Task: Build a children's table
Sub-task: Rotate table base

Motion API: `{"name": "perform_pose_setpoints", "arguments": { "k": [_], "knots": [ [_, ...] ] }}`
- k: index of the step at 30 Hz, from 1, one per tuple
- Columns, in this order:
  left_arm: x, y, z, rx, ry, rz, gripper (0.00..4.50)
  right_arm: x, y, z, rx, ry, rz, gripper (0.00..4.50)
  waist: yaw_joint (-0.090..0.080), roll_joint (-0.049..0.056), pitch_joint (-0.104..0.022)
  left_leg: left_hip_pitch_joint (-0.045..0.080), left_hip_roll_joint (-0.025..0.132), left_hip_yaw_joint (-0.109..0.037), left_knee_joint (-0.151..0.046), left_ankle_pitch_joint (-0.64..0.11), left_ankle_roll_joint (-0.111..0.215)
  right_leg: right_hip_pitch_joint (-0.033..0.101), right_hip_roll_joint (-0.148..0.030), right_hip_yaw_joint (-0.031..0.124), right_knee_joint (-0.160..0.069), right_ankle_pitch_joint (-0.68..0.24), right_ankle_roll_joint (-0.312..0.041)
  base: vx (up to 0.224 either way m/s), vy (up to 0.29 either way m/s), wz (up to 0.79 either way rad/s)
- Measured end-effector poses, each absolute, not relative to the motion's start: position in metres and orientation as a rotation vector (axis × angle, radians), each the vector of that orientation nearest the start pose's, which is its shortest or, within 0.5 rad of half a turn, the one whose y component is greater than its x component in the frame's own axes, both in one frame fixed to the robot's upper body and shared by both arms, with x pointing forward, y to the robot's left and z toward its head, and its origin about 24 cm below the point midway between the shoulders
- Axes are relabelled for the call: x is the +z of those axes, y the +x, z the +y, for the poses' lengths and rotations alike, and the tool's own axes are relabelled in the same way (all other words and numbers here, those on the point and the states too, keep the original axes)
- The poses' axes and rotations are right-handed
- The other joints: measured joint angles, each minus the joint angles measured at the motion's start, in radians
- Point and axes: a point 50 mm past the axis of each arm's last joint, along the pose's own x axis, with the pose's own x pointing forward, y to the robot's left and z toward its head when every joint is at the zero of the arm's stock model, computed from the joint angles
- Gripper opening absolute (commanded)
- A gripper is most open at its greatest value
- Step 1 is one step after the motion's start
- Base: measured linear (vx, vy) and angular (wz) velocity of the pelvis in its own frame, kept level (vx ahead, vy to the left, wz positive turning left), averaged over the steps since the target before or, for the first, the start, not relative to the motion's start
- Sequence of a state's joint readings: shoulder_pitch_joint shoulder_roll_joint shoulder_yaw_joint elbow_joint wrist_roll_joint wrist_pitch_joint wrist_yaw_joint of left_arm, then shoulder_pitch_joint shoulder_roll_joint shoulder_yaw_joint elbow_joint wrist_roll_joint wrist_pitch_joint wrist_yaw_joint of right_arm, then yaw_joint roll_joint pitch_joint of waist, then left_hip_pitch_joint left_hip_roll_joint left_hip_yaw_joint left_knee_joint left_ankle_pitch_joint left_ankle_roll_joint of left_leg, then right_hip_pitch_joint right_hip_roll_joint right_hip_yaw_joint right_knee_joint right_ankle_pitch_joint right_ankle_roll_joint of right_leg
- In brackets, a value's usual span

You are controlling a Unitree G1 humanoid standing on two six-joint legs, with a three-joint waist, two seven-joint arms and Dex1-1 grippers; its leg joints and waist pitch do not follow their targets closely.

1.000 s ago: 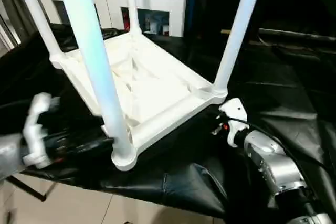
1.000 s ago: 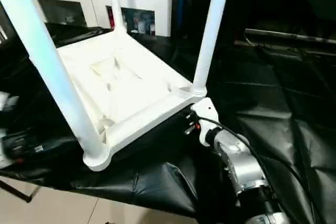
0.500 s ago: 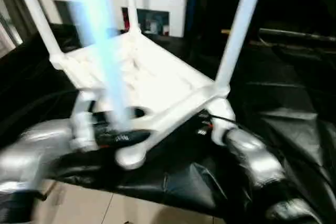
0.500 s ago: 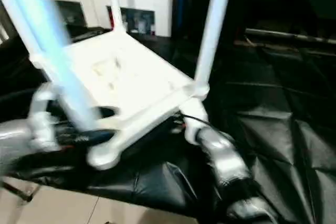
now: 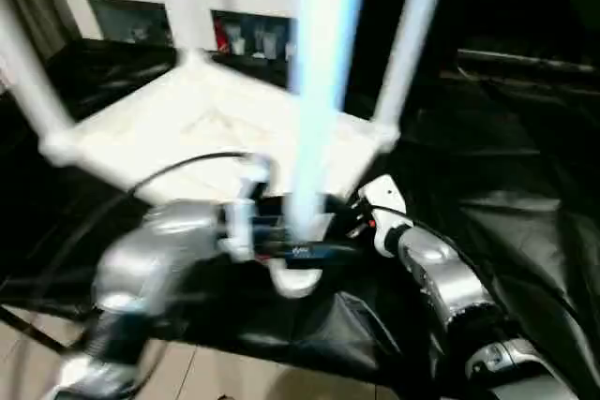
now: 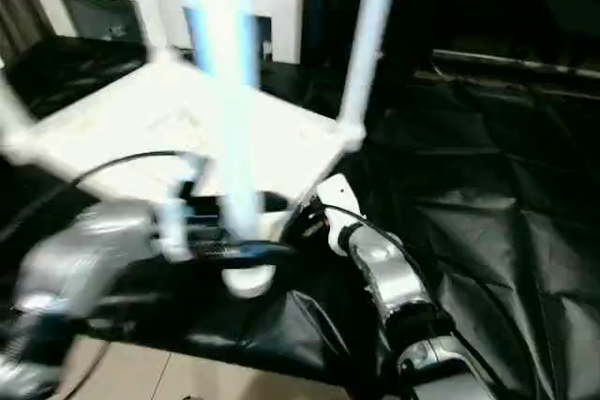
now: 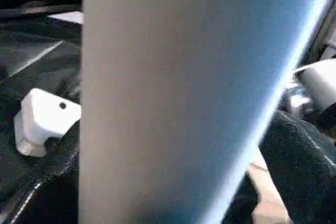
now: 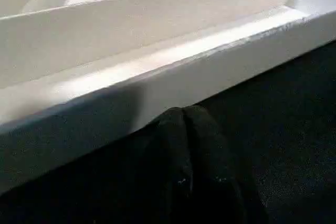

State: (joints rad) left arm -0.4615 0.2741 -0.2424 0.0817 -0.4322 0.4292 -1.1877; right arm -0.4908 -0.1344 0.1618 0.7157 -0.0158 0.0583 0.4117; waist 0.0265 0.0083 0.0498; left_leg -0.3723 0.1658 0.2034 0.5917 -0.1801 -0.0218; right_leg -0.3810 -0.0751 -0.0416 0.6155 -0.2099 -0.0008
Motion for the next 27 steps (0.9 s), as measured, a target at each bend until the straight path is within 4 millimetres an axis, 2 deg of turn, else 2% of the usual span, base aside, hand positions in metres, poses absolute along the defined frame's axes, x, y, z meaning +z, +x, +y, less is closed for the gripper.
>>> {"name": "perform_pose_setpoints", "arguments": {
  "k": [3,10,21,27],
  "knots": [
    [0.1,0.285,0.07,-1.507,-0.075,0.145,4.5,0.005,0.323,-0.112,0.587,-0.211,0.342,0.04,0.0,0.001,0.001,0.0,0.0,0.0,0.0,0.0,0.0,0.0,0.0,0.0,0.0,0.0,0.0,0.0,0.0,0.0],
    [0.088,0.295,0.071,-1.418,-0.007,0.153,4.5,0.005,0.322,-0.113,0.598,-0.192,0.334,0.04,0.002,0.002,0.001,-0.001,0.001,0.0,0.0,0.0,0.0,-0.001,0.0,-0.001,0.0,0.0,0.0,0.0,0.0,0.0],
    [0.086,0.299,0.054,-1.399,-0.031,0.104,4.5,0.003,0.321,-0.113,0.637,-0.147,0.332,0.04,0.005,0.002,0.002,-0.001,0.001,0.0,0.0,0.0,0.0,-0.001,0.0,-0.002,0.0,0.001,-0.002,0.0,0.0,0.0],
    [0.087,0.306,0.049,-1.376,0.02,0.082,4.5,0.004,0.324,-0.117,0.572,-0.162,0.324,0.04,0.009,0.008,0.005,-0.001,0.001,0.0,0.001,0.0,0.0,0.0,0.0,-0.001,0.0,0.002,-0.003,0.0,0.0,0.0]
  ]
}}
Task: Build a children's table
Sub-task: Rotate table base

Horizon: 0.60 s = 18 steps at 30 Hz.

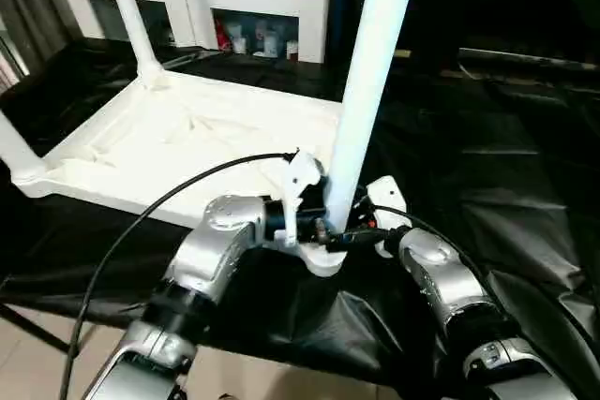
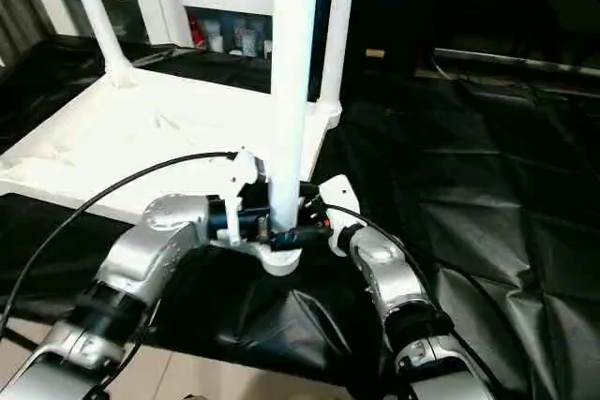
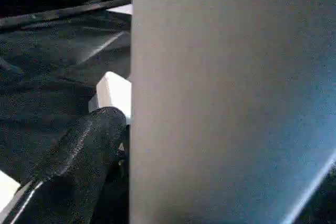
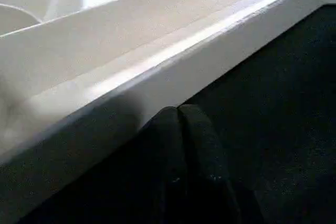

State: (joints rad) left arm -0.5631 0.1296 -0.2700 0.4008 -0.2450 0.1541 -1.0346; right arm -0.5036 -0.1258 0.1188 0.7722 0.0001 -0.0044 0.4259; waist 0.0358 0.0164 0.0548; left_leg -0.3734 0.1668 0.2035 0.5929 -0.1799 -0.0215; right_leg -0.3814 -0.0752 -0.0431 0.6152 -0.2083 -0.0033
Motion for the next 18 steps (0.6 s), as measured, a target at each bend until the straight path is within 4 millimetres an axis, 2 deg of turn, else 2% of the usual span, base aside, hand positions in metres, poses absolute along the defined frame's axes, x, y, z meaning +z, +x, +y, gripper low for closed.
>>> {"name": "perform_pose_setpoints", "arguments": {
  "k": [3,6,9,11,15,18],
  "knots": [
    [0.089,0.311,0.05,-1.368,0.067,0.075,4.5,0.007,0.326,-0.125,0.56,-0.184,0.311,0.04,0.005,0.0,0.0,0.0,0.0,0.0,0.0,0.0,0.0,0.0,0.0,0.0,0.0,0.0,0.0,0.0,0.0,0.0],
    [0.089,0.313,0.06,-1.379,0.088,0.095,4.5,0.018,0.326,-0.137,0.606,-0.213,0.271,0.04,0.009,0.003,0.001,-0.002,0.0,0.0,0.0,0.0,0.0,-0.001,0.0,-0.001,-0.002,0.0,0.0,0.0,0.0,0.0],
    [0.087,0.314,0.089,-1.396,0.131,0.154,4.5,0.032,0.32,-0.168,0.652,-0.274,0.242,0.04,0.018,0.004,0.002,-0.002,0.001,0.0,-0.001,0.0,0.0,-0.001,0.0,-0.002,-0.002,0.0,0.0,0.0,0.0,0.0],
    [0.083,0.316,0.106,-1.385,0.148,0.193,4.5,0.035,0.315,-0.182,0.667,-0.286,0.245,0.04,0.02,0.011,0.004,-0.002,0.001,0.0,-0.001,0.0,0.0,-0.001,0.0,-0.002,-0.001,0.0,0.0,0.0,0.0,0.0],
    [0.076,0.317,0.123,-1.389,0.2,0.278,4.5,0.036,0.302,-0.185,0.757,-0.277,0.243,0.04,0.025,0.025,0.004,-0.002,0.002,0.0,0.0,0.0,0.0,-0.001,0.0,-0.002,-0.001,0.0,0.0,0.0,0.0,0.0],
    [0.075,0.32,0.132,-1.398,0.26,0.328,4.16,0.04,0.298,-0.191,0.788,-0.288,0.242,0.0,0.026,0.029,0.003,-0.002,0.001,0.0,0.001,0.0,0.0,-0.001,0.0,-0.002,-0.001,0.0,0.0,0.0,0.0,0.0]
  ]
}}
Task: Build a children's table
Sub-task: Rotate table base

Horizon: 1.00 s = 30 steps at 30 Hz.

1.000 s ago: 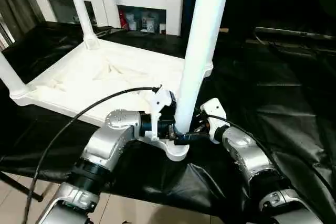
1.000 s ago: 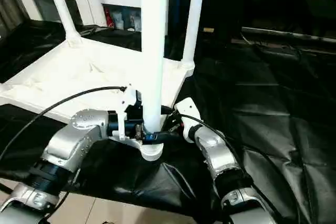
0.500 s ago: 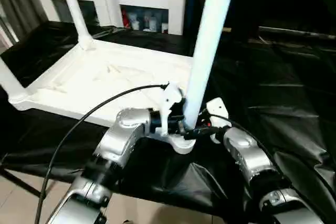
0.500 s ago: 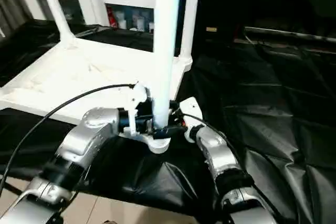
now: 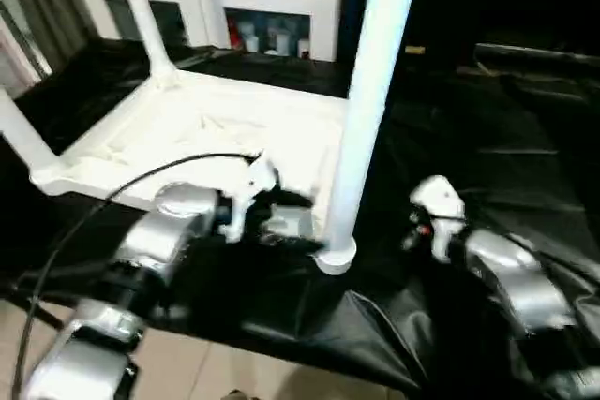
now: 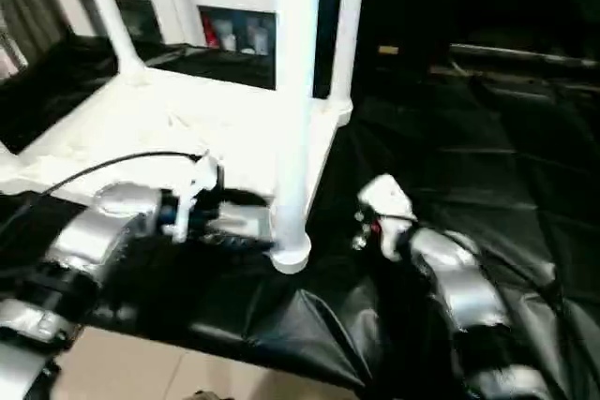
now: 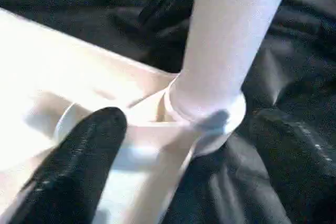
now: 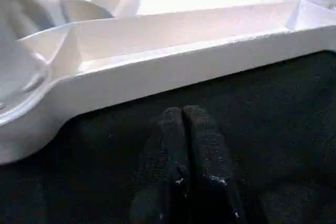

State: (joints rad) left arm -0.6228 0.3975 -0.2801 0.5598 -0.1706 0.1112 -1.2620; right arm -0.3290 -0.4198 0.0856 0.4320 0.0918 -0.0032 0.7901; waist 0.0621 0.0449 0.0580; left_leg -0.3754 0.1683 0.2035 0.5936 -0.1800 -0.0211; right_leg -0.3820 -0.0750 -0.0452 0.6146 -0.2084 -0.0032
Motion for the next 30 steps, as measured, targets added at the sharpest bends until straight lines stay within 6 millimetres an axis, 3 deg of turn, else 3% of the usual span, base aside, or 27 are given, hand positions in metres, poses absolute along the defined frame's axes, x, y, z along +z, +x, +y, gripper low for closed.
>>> {"name": "perform_pose_setpoints", "arguments": {
  "k": [4,11,19,24,30],
  "knots": [
    [0.072,0.329,0.138,-1.397,0.422,0.381,3.76,0.049,0.288,-0.195,0.871,-0.292,0.242,0.0,0.003,0.008,-0.001,-0.001,0.0,0.0,0.001,0.0,0.001,0.0,-0.001,0.0,-0.002,0.0,0.0,0.0,0.0,0.0],
    [0.071,0.336,0.134,-1.425,0.542,0.398,3.23,0.057,0.28,-0.193,0.964,-0.3,0.255,0.0,0.005,0.014,-0.002,-0.004,0.0,-0.001,0.001,0.0,0.001,-0.001,0.0,-0.002,-0.002,0.0,0.0,0.0,0.0,0.0],
    [0.066,0.337,0.133,-1.472,0.572,0.42,2.43,0.057,0.269,-0.188,1.072,-0.268,0.298,0.0,0.013,0.02,-0.002,-0.005,0.0,-0.001,0.002,-0.001,0.001,-0.001,-0.001,-0.002,-0.002,0.0,0.0,0.0,0.0,0.0],
    [0.063,0.339,0.13,-1.486,0.586,0.422,1.98,0.062,0.262,-0.19,1.129,-0.259,0.326,0.0,0.027,0.022,-0.002,-0.007,0.001,-0.002,0.004,-0.001,0.002,-0.001,-0.001,-0.004,-0.002,0.0,0.0,0.0,0.0,0.0],
    [0.062,0.341,0.134,-1.483,0.617,0.442,1.41,0.063,0.258,-0.188,1.156,-0.246,0.341,0.0,0.027,0.025,-0.003,-0.008,0.001,-0.002,0.005,-0.001,0.001,-0.001,-0.001,-0.004,-0.002,0.0,-0.001,0.0,0.0,0.0]
  ]
}}
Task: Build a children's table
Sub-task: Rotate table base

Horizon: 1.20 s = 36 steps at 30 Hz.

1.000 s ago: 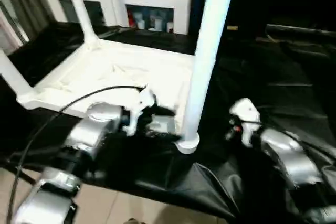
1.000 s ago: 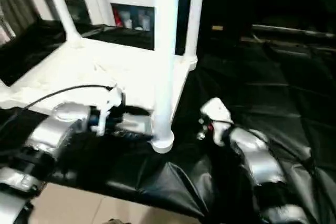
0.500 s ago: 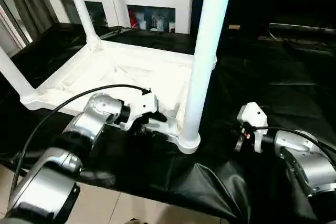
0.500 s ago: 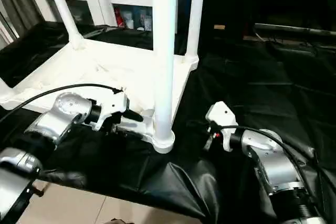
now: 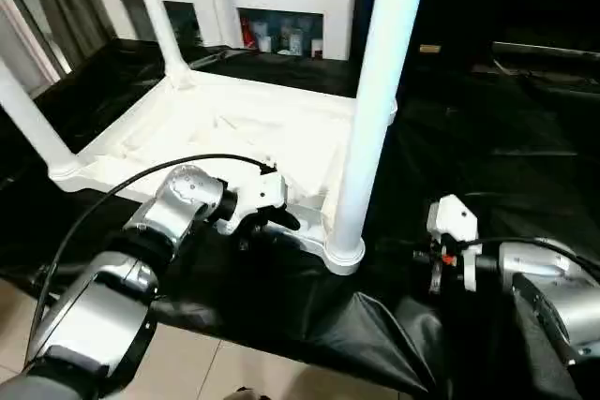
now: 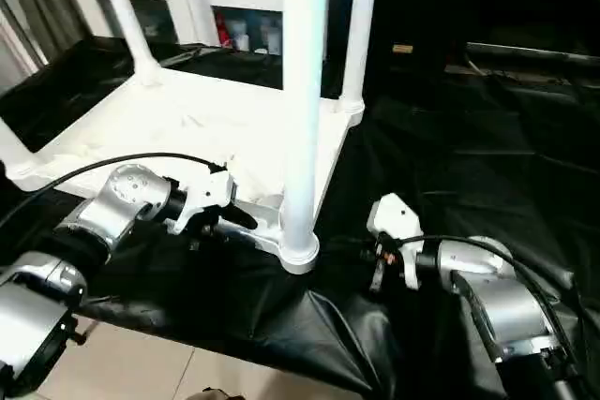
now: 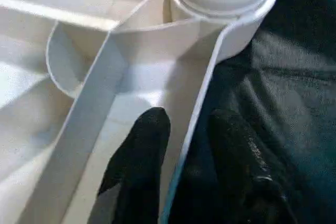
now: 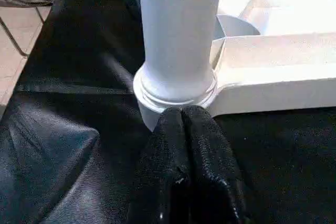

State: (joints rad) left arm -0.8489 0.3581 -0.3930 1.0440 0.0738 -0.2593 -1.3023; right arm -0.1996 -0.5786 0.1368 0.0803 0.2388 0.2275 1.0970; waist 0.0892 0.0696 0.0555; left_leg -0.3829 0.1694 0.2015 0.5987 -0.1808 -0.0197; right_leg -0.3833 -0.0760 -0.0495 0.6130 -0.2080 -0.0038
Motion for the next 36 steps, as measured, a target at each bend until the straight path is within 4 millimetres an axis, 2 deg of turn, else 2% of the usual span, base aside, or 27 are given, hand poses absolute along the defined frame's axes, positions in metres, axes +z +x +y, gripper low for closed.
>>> {"name": "perform_pose_setpoints", "arguments": {
  "k": [12,19,23,28,32,33,36],
  "knots": [
    [0.062,0.343,0.135,-1.497,0.66,0.449,0.5,0.064,0.257,-0.189,1.157,-0.254,0.353,0.0,-0.002,0.0,0.0,0.0,0.0,0.0,0.0,0.0,0.0,0.0,0.0,-0.001,0.0,0.0,0.0,0.0,0.0,0.0],
    [0.058,0.337,0.131,-1.526,0.55,0.483,0.13,0.062,0.261,-0.178,1.111,-0.253,0.299,0.0,-0.011,0.0,0.0,0.0,0.002,0.0,-0.001,0.0,0.0,-0.001,0.0,-0.002,0.0,0.0,0.0,0.0,0.0,0.0],
    [0.052,0.331,0.134,-1.462,0.437,0.505,0.01,0.059,0.265,-0.177,1.03,-0.224,0.281,0.0,-0.023,0.001,-0.003,0.001,0.002,0.001,-0.001,0.0,0.0,-0.001,0.0,-0.002,0.0,0.0,0.0,0.0,0.0,0.0],
    [0.044,0.323,0.125,-1.377,0.313,0.49,0.01,0.06,0.267,-0.182,0.98,-0.24,0.281,0.0,-0.032,-0.006,-0.006,0.002,0.002,0.001,0.0,0.0,0.0,0.0,-0.001,-0.002,0.0,0.0,0.0,0.0,0.0,0.0],
    [0.043,0.32,0.117,-1.33,0.338,0.432,0.01,0.056,0.27,-0.186,0.949,-0.265,0.276,0.0,-0.034,-0.012,-0.007,0.003,0.002,0.001,0.0,0.0,0.0,0.001,-0.001,-0.002,0.0,0.0,0.0,0.0,0.0,0.0],
    [0.042,0.319,0.116,-1.325,0.343,0.427,0.0,0.055,0.27,-0.187,0.949,-0.263,0.28,0.18,-0.034,-0.012,-0.007,0.003,0.002,0.001,0.0,0.0,0.0,0.001,-0.001,-0.002,0.0,0.0,0.0,0.0,0.0,0.0],
    [0.043,0.316,0.116,-1.315,0.368,0.414,0.0,0.053,0.272,-0.188,0.919,-0.235,0.256,0.37,-0.034,-0.017,-0.007,0.003,0.002,0.001,-0.001,0.0,0.0,0.0,-0.001,-0.002,0.0,-0.001,0.001,0.0,0.0,0.0]
  ]
}}
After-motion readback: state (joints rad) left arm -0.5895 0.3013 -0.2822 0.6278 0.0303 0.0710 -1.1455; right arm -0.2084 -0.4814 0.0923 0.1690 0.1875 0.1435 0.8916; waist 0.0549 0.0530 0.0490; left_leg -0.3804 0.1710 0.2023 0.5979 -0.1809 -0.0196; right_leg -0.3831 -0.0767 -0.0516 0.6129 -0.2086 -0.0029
